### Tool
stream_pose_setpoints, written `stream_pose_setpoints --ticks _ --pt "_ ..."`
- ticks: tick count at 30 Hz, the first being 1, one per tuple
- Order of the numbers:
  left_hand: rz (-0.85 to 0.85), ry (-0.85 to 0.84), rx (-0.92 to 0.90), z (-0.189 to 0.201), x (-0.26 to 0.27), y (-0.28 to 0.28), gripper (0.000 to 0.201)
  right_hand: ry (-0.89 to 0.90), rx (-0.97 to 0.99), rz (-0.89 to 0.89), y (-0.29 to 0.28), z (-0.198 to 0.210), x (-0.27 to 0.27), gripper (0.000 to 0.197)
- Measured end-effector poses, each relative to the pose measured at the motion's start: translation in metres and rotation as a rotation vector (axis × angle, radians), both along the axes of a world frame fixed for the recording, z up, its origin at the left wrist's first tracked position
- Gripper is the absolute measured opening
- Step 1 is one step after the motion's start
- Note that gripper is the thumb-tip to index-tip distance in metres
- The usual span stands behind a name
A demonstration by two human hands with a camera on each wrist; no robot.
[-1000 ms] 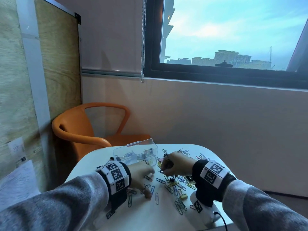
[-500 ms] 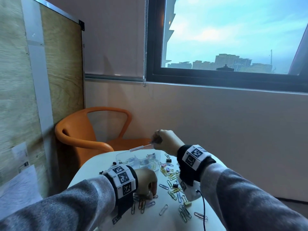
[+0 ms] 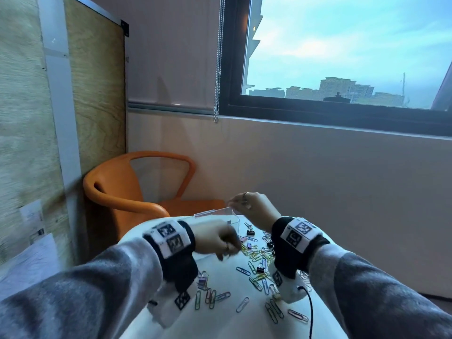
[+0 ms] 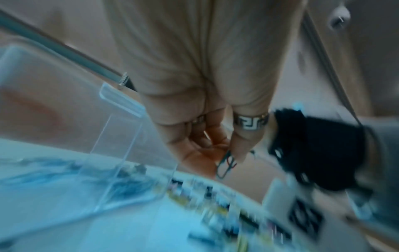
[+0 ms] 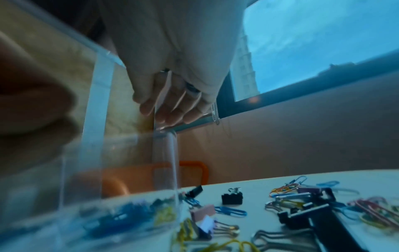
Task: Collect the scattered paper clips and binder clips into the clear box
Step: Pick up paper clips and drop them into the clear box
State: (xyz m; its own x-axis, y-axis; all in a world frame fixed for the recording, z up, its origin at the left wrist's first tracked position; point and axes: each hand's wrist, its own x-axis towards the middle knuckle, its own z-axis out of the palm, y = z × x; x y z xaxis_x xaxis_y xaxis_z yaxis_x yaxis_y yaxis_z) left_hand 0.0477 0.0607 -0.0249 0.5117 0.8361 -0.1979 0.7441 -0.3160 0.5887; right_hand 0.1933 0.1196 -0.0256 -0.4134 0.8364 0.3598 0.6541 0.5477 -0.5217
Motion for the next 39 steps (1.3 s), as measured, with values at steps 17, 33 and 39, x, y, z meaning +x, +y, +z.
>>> stream_pose_setpoints --ticks 17,33,39 --pt "0.285 0.250 0.459 0.006 -0.002 0.034 0.019 -0.488 -0.471 0.073 -0.062 0.009 0.070 0.025" --pt "-0.019 0.427 0.094 -0.027 0.022 -0.041 0.065 -0.709 -0.418 0.036 -0.079 -0.016 0.073 0.043" --pt "-0.122 0.457 0.130 -0.029 0.040 -0.033 0.098 -0.788 -0.407 0.023 -0.085 -0.021 0.062 0.087"
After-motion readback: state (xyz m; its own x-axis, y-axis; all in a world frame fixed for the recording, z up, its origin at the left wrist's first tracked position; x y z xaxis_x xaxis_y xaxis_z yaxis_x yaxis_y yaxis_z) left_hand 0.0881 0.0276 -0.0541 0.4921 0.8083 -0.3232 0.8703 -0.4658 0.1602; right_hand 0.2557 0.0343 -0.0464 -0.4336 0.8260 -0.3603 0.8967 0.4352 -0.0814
